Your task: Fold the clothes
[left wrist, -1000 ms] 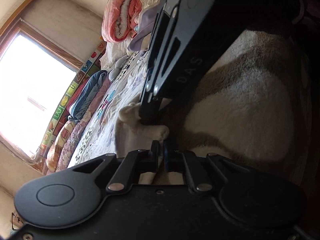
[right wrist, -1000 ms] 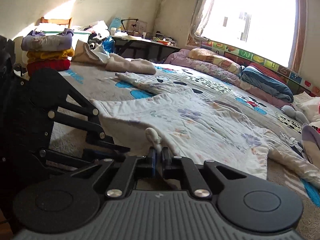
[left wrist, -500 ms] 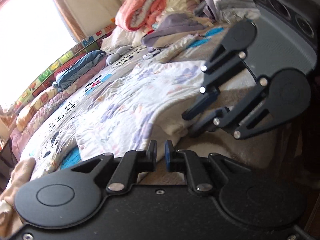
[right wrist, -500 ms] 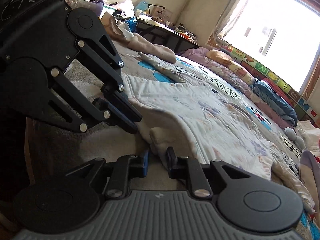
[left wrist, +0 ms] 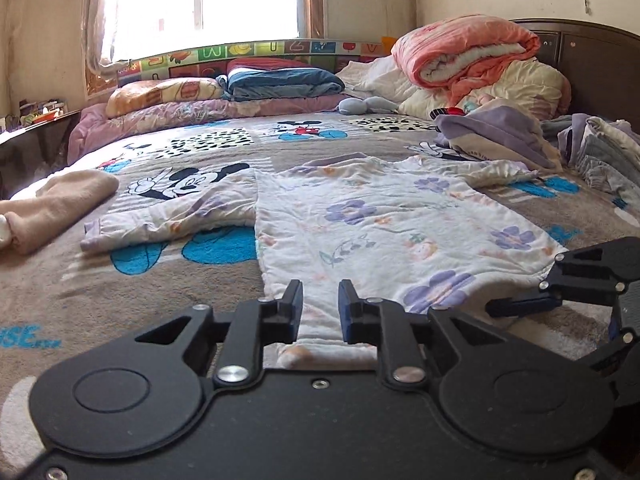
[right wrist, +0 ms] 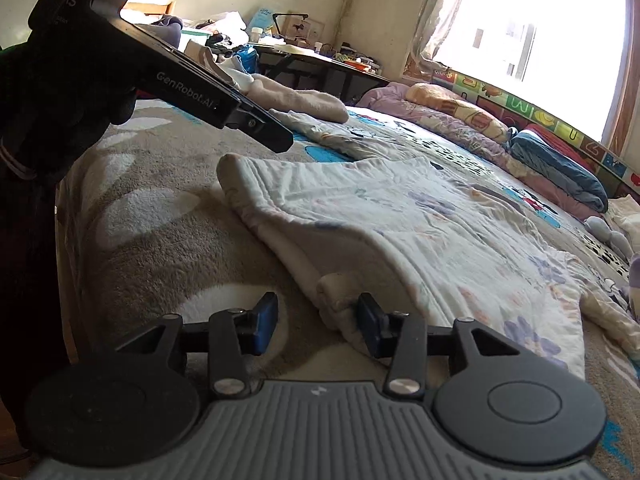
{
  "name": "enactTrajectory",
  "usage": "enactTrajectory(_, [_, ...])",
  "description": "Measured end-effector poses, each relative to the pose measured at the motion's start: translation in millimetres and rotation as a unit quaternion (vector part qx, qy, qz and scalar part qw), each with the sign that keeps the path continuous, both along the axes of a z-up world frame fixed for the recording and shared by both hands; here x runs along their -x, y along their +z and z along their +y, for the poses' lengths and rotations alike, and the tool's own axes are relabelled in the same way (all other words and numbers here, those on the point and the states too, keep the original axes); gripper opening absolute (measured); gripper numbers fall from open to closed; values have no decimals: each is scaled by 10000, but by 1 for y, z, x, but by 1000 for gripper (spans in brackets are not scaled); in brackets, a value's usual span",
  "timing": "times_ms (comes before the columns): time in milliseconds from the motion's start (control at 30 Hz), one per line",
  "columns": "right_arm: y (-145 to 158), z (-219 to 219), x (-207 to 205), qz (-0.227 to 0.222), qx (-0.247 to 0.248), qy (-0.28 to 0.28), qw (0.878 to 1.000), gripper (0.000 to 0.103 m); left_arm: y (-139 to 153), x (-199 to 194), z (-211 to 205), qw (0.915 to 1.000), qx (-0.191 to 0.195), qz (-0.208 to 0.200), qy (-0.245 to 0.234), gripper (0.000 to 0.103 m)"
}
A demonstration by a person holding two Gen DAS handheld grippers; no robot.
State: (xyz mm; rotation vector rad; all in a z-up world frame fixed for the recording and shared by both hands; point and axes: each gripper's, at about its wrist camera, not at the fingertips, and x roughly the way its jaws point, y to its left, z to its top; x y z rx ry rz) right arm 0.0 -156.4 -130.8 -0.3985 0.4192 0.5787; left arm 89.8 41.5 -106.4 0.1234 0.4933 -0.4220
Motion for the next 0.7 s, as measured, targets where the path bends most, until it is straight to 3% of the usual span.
enactTrajectory(100, [16,-10,17,-418,-141,-57,9990,42,-13,-9,3,9987,-28,496,138,18])
enactTrajectory(167, [24,-22,18,-590,-277,-399,9971,43,-18,-13,5,9976,17,664,181,19])
enactTrajectory(200, [24,-32,11,-445,-454,-628,9960,45,-20,-14,7,9968,107,761,224,19])
enactTrajectory(333, [4,-72,-25,857,-1155,-1339,9805,45,-27,-21,20,9910,621,1131,351,19])
enactTrajectory(467, [-3,-81,-25,1054,-1172,-1293,9790,45,-29,-26,36,9804,1244,1454,465,21])
enactTrajectory(533, [-1,-83,-18,947,-1250,-1257,9796,46,-29,-27,41,9770,1406,1530,473,21])
enactTrajectory(700, [20,-96,7,148,-1304,-1543,9793,46,-26,-23,36,9788,1296,1503,504,21])
